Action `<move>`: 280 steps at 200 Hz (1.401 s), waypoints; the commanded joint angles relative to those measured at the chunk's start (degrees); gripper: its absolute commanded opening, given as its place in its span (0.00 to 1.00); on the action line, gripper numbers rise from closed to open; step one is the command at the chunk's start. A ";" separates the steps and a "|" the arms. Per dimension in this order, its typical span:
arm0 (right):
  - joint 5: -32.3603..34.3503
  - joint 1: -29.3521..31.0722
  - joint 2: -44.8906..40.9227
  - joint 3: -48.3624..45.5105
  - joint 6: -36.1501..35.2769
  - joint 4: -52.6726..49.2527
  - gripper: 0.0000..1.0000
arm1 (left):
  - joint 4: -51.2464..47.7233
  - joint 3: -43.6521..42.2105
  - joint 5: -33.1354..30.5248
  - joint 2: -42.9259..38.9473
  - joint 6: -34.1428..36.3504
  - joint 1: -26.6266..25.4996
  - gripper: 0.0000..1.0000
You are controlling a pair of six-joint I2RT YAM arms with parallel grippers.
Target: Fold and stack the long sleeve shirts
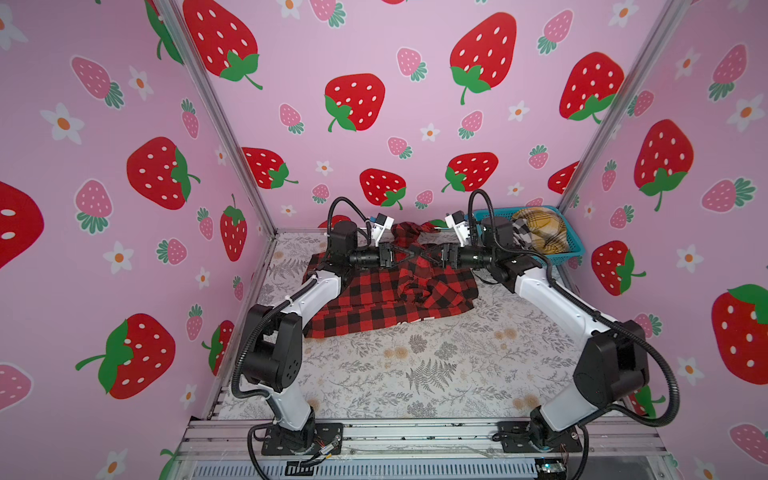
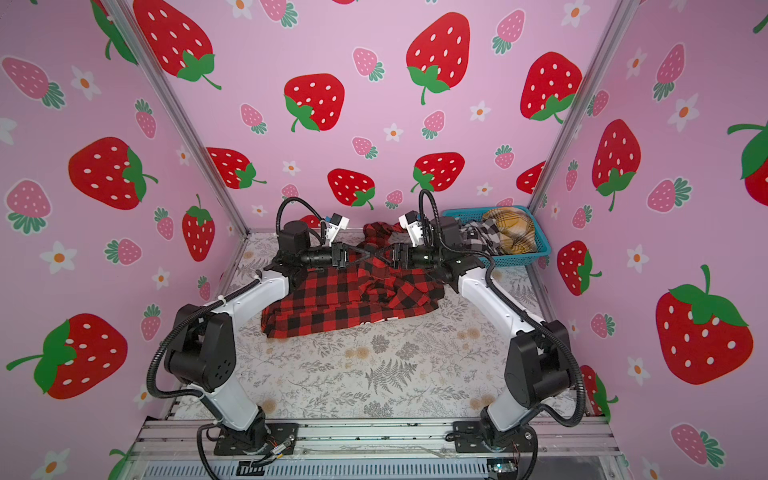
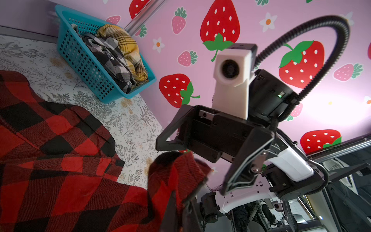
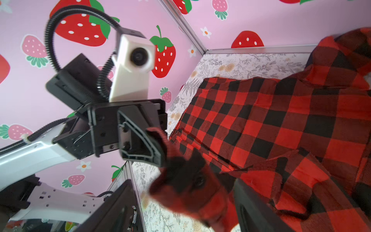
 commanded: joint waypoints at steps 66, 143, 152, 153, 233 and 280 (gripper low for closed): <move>-4.03 0.16 0.73 -0.11 -5.18 -0.77 0.80 | 0.15 6.15 8.76 0.41 -1.82 0.27 0.00; -6.04 0.16 1.59 1.51 -5.23 -0.50 0.13 | -3.21 7.75 9.17 1.08 -0.09 0.37 0.00; -6.07 0.16 1.41 1.56 -5.14 -0.28 0.08 | -4.13 8.37 8.43 1.57 0.11 0.37 0.00; -6.06 0.16 1.37 1.60 -5.14 -0.29 0.08 | -4.23 8.46 8.32 1.65 0.16 0.37 0.00; 24.51 0.59 12.69 25.35 -7.05 -19.86 0.00 | -22.31 8.64 -23.04 -3.02 7.58 3.58 0.60; 45.60 2.79 23.79 48.94 -0.53 -28.27 0.00 | -33.22 0.88 -48.76 -17.52 4.90 5.36 0.70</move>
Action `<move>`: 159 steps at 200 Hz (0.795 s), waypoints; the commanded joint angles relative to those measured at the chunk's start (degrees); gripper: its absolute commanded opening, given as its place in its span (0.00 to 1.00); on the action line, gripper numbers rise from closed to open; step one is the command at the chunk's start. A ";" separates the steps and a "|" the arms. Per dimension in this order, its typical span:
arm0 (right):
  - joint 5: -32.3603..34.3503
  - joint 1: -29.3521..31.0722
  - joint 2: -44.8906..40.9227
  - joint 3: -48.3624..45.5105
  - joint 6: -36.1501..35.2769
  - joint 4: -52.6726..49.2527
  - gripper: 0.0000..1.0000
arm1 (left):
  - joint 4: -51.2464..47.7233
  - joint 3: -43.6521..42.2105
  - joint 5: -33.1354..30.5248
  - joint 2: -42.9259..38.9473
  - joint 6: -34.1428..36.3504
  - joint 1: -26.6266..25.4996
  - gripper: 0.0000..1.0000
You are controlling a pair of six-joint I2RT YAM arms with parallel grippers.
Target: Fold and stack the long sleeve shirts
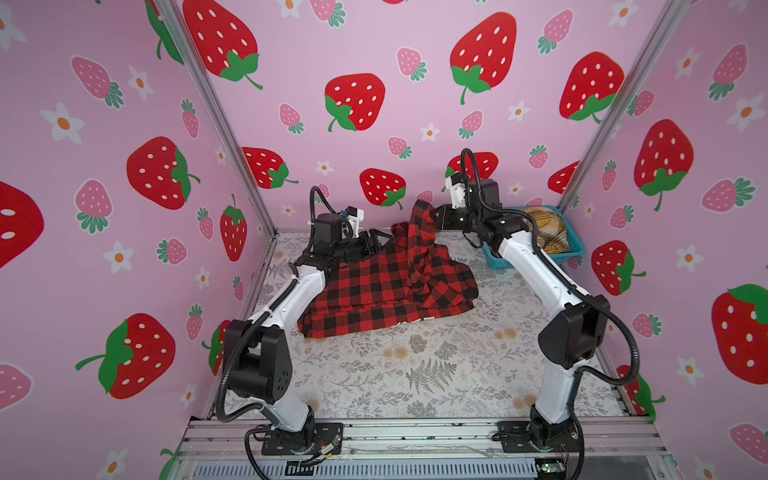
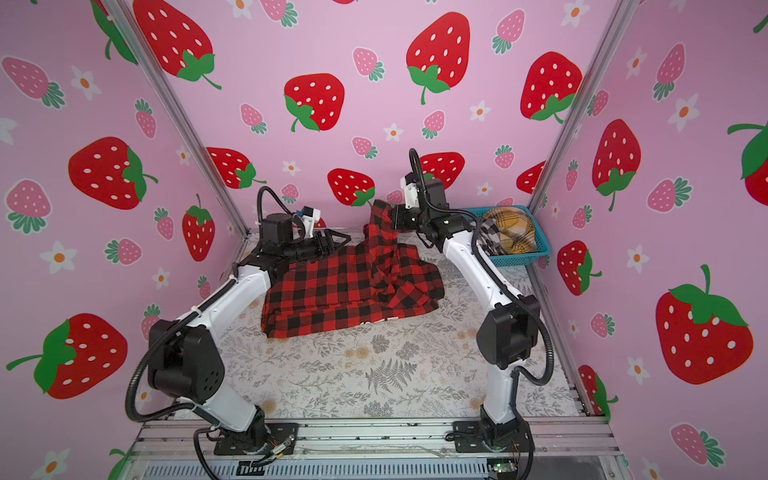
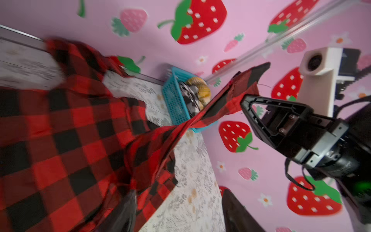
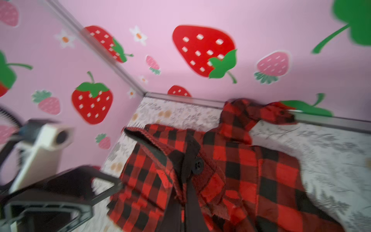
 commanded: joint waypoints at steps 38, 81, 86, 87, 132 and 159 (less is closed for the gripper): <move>27.92 15.62 2.49 -5.12 6.35 0.61 0.00 | -16.25 -11.85 -24.95 -15.31 -6.16 0.26 0.70; 27.13 29.81 3.08 -26.78 16.35 14.69 0.14 | -21.41 -24.90 -29.00 -23.20 -17.43 0.85 0.69; 26.85 31.19 3.49 -27.37 16.37 14.46 0.27 | -21.24 -26.45 -28.70 -24.06 -18.49 0.89 0.69; 26.82 31.37 3.59 -27.47 16.31 14.30 0.30 | -21.21 -26.71 -28.62 -24.22 -18.60 0.88 0.69; 24.70 29.29 -6.06 -38.89 18.91 12.05 0.73 | -19.02 -32.98 -22.61 -23.14 -24.04 0.33 0.71; 20.80 24.76 -11.02 -41.73 19.43 9.30 0.70 | -15.52 -34.11 -21.93 -20.62 -27.86 -2.90 0.72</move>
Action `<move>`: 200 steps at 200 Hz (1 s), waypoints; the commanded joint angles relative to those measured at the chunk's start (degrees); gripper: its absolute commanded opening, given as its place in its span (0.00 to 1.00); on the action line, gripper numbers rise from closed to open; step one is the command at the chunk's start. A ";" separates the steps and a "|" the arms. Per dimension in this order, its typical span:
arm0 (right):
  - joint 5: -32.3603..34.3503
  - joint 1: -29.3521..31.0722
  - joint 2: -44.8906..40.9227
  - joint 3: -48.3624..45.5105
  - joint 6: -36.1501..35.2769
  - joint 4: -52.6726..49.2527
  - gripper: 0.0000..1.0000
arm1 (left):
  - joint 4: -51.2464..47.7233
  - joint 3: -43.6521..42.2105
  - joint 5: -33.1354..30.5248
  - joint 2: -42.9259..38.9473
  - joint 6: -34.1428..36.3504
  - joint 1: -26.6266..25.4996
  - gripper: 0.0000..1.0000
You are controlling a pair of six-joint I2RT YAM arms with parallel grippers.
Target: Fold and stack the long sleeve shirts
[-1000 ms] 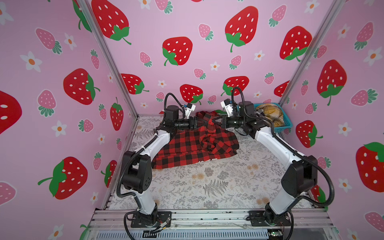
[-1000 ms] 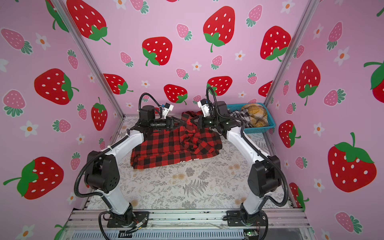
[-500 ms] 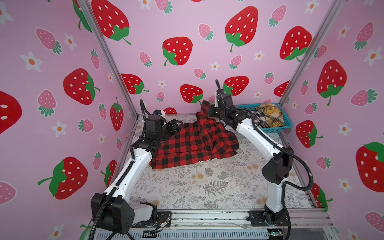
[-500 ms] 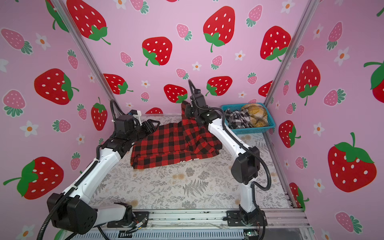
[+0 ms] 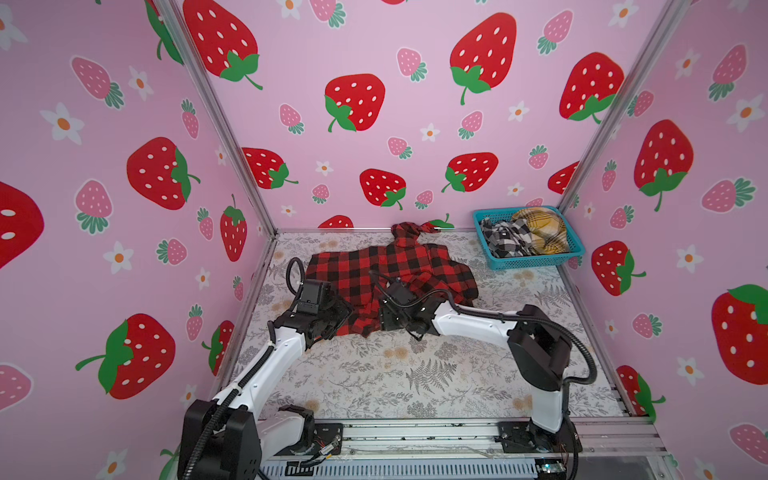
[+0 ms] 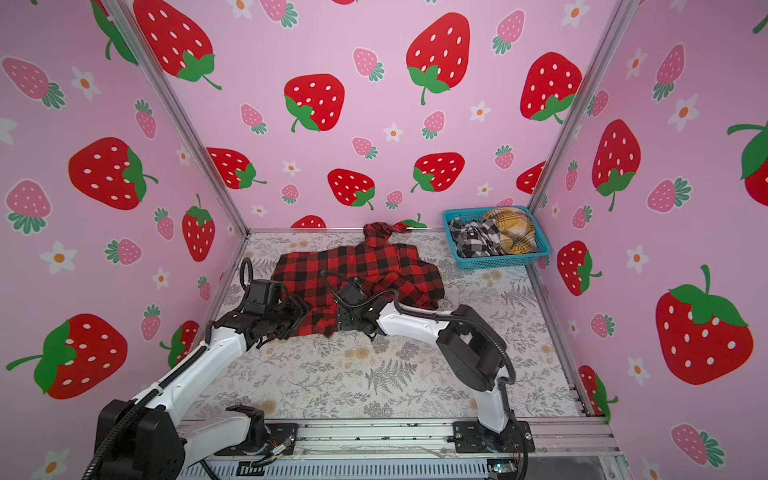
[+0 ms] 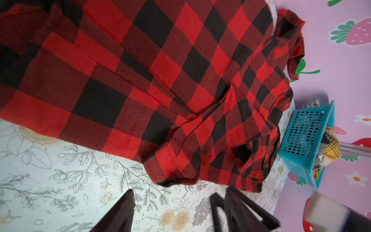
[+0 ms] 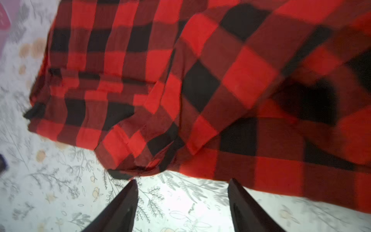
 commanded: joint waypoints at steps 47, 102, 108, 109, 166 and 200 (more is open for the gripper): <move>-10.52 -11.42 -7.01 -3.70 1.15 -2.36 0.56 | 2.98 2.06 2.84 9.18 -13.50 -6.22 0.73; -19.38 -16.03 -1.15 1.03 -3.57 -5.23 0.37 | 4.30 2.91 1.82 12.91 -20.62 -7.27 0.67; -19.49 -16.13 -0.69 1.26 -3.91 -5.55 0.34 | 3.83 3.53 1.41 13.36 -21.14 -7.34 0.66; -19.50 -16.13 -0.64 1.22 -3.94 -5.61 0.34 | 3.72 3.64 1.30 13.44 -21.18 -7.30 0.66; -20.13 -17.17 -0.50 -0.98 -4.15 -4.44 0.26 | 0.02 8.13 0.71 19.27 -23.73 -8.00 0.55; -20.30 -18.41 -0.41 -1.44 -3.82 -4.27 0.24 | -4.50 9.15 -0.49 20.29 -23.71 -8.30 0.53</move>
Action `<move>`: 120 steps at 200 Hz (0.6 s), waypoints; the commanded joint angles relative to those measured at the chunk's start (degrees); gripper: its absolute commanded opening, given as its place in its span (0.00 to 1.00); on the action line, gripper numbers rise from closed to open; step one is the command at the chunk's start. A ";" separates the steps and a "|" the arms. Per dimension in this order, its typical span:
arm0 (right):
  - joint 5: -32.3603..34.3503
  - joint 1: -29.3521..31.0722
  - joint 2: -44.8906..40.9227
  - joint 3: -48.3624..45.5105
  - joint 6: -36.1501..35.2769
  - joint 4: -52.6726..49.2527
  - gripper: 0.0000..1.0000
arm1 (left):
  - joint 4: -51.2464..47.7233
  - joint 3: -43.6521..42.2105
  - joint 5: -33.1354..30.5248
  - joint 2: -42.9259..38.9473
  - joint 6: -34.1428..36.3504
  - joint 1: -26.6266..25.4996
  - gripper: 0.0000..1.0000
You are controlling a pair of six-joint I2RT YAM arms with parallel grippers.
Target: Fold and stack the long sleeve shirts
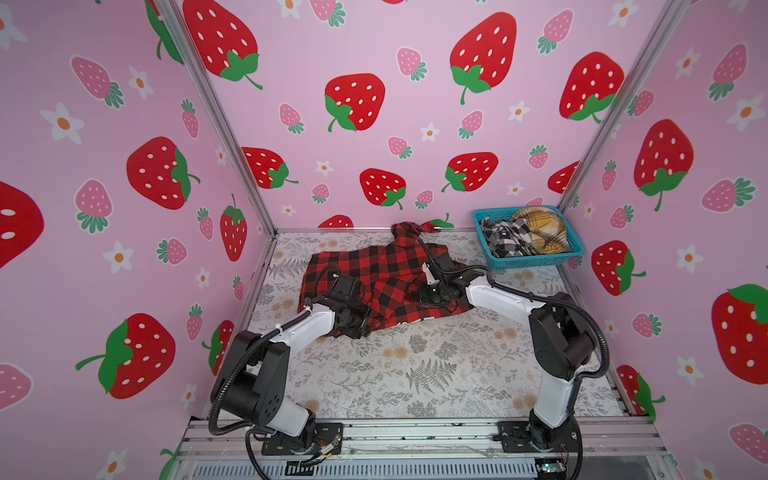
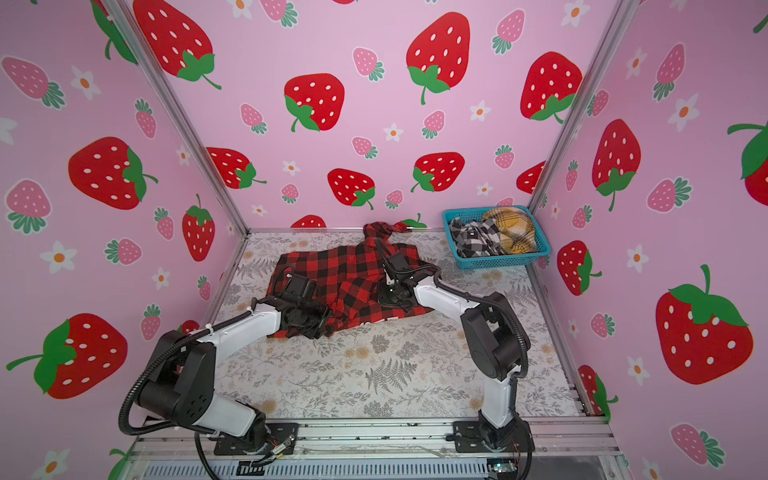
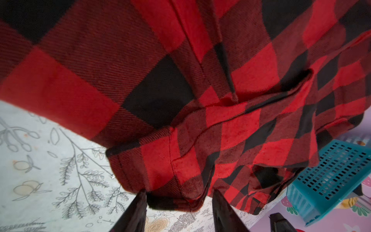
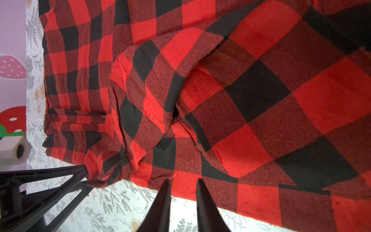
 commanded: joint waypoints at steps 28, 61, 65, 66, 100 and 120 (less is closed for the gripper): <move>-0.59 -2.06 0.23 -0.60 0.38 -0.40 0.23 | -5.68 2.28 -0.30 1.87 -1.32 -0.47 0.40; -0.85 -2.63 0.47 -1.22 1.08 -0.32 0.22 | -7.30 3.52 -0.67 2.56 -0.03 -1.21 0.10; -0.91 -2.71 0.40 -1.35 1.21 -0.27 0.22 | -7.54 3.74 -0.68 2.71 0.18 -1.24 0.10; -0.92 -2.71 0.36 -1.38 1.19 -0.29 0.22 | -7.59 3.78 -0.67 2.74 0.30 -1.25 0.10; -1.14 -3.40 -0.52 -1.91 1.99 -0.31 0.22 | -8.54 5.89 0.12 4.37 4.55 -0.66 0.00; -2.32 -4.49 -2.38 -3.25 3.19 2.63 0.33 | -14.69 11.84 -2.36 2.49 12.64 -0.35 0.00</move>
